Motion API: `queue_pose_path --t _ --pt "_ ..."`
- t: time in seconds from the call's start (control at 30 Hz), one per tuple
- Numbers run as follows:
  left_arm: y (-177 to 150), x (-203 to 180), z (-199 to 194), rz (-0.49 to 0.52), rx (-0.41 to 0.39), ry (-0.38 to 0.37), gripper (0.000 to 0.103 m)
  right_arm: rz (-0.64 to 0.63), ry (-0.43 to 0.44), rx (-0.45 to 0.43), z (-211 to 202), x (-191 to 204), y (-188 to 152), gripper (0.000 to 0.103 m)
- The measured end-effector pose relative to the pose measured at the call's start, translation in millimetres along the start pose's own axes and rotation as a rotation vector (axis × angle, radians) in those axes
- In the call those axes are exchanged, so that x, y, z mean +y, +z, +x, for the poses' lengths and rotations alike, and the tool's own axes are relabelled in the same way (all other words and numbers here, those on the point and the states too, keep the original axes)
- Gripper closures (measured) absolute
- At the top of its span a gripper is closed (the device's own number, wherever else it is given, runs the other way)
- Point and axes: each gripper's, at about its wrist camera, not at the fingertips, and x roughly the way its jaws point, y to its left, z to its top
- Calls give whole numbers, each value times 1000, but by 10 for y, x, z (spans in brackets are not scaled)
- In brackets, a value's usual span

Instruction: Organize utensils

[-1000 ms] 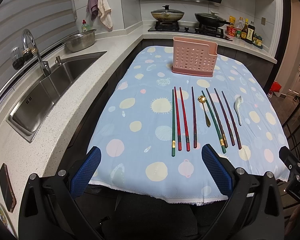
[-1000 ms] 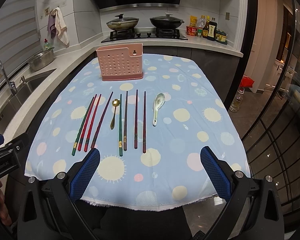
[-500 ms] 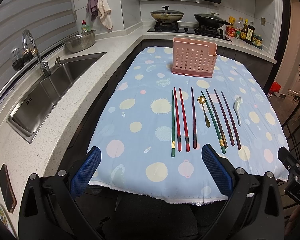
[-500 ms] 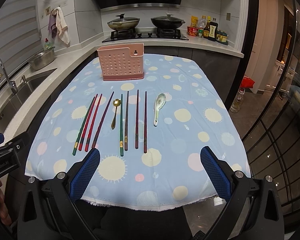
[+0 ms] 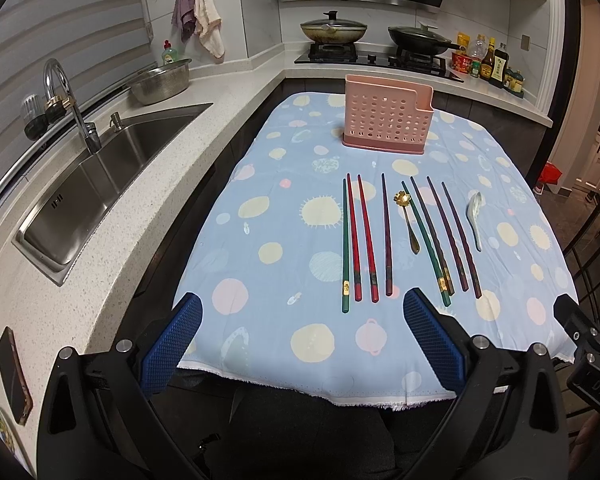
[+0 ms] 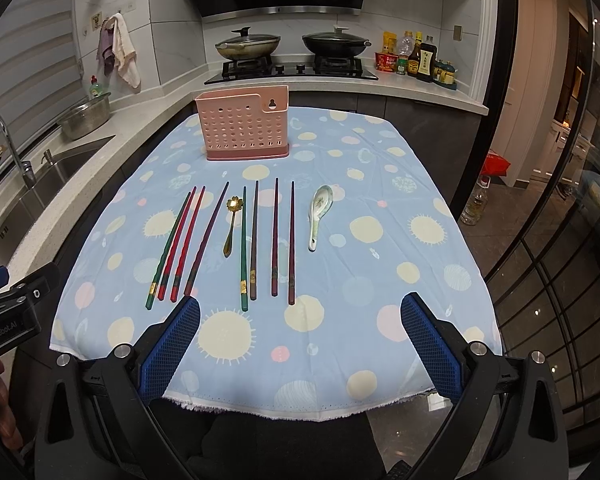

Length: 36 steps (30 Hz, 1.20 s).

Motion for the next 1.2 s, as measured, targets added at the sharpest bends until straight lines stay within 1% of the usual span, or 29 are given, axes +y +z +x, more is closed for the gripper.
queue_pose_path --t 0.33,0.6,0.93,1.07,1.2 --pt "-1 -26 -25 5 -5 -11 7 0 0 1 2 -4 -2 7" --pt "2 -50 14 13 -9 -20 7 8 4 8 18 78 -5 7" --pt "74 -98 303 23 44 -20 7 37 4 52 305 -68 43 7" --pt "98 -114 497 29 80 -34 7 46 4 65 467 -99 84 7" --pt "114 -95 765 27 121 -71 7 63 -4 82 653 -143 140 7"
